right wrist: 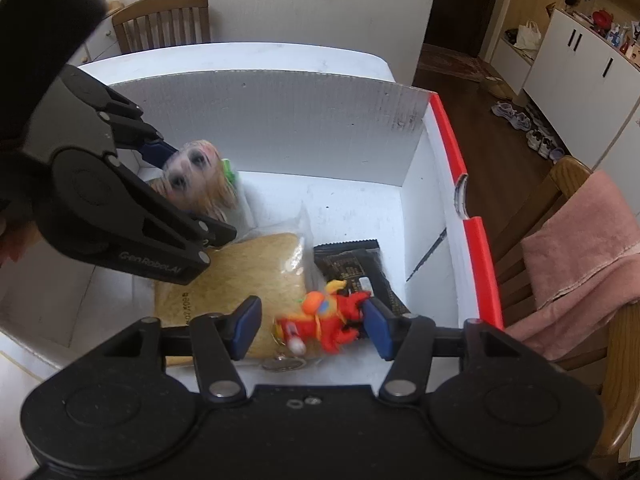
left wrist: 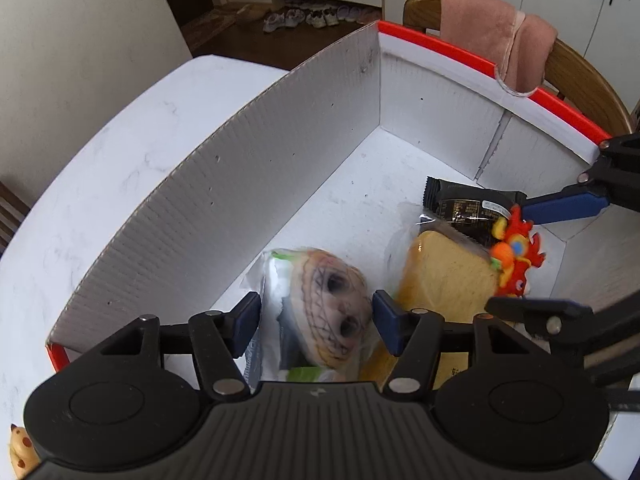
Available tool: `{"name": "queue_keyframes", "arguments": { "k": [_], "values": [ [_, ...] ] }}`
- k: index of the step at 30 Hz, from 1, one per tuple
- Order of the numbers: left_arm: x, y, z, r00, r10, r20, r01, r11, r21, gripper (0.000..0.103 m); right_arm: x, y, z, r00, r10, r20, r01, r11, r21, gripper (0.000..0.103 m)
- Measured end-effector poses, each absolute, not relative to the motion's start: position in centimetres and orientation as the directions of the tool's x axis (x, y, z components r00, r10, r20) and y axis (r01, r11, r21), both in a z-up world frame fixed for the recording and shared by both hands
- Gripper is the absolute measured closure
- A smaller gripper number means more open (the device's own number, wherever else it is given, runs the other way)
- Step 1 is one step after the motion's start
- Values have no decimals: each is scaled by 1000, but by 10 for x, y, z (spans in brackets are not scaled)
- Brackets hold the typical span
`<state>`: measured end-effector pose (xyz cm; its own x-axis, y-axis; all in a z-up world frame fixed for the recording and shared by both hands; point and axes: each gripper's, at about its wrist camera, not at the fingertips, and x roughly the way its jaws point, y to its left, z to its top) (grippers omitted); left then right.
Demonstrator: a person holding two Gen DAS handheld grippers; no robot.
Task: Organize objects
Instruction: 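Carry doll and dragon keychains into the red box and open both grippers, then withdraw both grippers from the box back over the table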
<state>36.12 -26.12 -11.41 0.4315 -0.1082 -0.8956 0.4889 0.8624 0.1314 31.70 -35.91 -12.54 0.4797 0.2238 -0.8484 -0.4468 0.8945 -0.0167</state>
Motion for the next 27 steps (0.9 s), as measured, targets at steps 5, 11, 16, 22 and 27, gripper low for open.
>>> {"name": "queue_keyframes", "arguments": {
  "k": [5,11,16,22,27],
  "values": [
    [357,-257,-111,438,-118,-891,485,866,124,37,312,-359,-121,492,234,-839,-454,891,-18,36],
    [347,-254,-104,459,-137,-878,482,869,117,37,309,-359,-112,507,250,-825,-451,893,-7,36],
    [335,-250,-94,483,-163,-860,485,868,108,37,304,-356,-102,522,266,-810,-454,891,0,34],
    [319,-244,-78,511,-209,-834,487,870,80,37,292,-352,-89,539,286,-792,-458,889,10,33],
    [303,-235,-62,535,-250,-807,483,874,49,37,282,-353,-77,555,303,-774,-451,892,25,32]
  ]
}}
